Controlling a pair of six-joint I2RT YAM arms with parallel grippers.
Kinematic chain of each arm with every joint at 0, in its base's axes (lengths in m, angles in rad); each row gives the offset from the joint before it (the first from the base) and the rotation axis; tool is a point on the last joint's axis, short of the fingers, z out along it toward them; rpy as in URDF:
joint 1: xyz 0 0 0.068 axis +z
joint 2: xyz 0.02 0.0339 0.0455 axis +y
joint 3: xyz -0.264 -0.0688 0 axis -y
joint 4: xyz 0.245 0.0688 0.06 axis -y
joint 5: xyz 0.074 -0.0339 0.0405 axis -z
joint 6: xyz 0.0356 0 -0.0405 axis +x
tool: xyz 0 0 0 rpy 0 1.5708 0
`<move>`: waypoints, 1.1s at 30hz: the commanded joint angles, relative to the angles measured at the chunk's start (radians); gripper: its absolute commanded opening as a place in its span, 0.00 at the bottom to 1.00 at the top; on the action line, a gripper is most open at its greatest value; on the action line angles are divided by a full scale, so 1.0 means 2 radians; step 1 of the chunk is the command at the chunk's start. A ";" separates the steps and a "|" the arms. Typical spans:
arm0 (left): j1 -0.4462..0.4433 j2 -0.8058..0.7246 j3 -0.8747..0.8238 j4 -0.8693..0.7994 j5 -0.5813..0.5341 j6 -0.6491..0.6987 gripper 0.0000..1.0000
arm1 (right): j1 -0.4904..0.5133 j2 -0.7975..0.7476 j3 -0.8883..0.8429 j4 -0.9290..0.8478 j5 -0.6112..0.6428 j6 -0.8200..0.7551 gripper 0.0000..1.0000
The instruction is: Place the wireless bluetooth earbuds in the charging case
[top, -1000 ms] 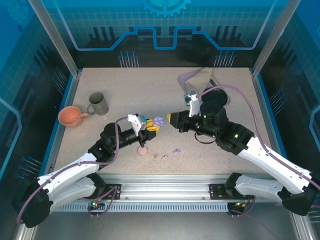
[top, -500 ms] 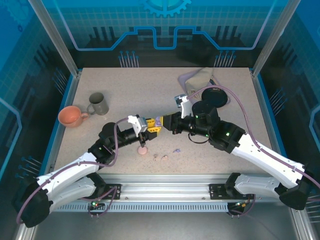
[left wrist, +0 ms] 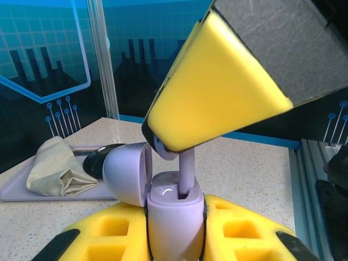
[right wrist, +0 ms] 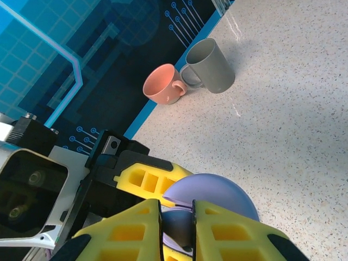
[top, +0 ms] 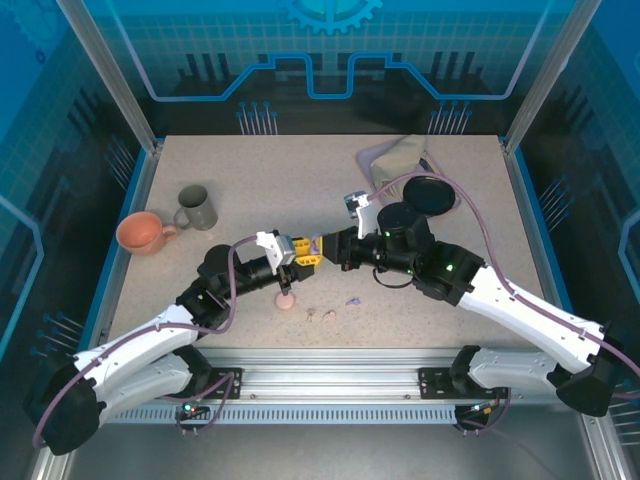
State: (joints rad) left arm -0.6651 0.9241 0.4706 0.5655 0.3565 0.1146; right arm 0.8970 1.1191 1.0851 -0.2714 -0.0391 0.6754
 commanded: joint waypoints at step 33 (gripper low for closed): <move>-0.004 -0.016 0.019 -0.016 -0.007 0.029 0.00 | -0.004 -0.040 0.056 -0.141 0.042 -0.042 0.71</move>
State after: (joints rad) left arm -0.6670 0.9222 0.4816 0.5365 0.3553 0.1379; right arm 0.8963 1.0683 1.1484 -0.4511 -0.0025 0.6140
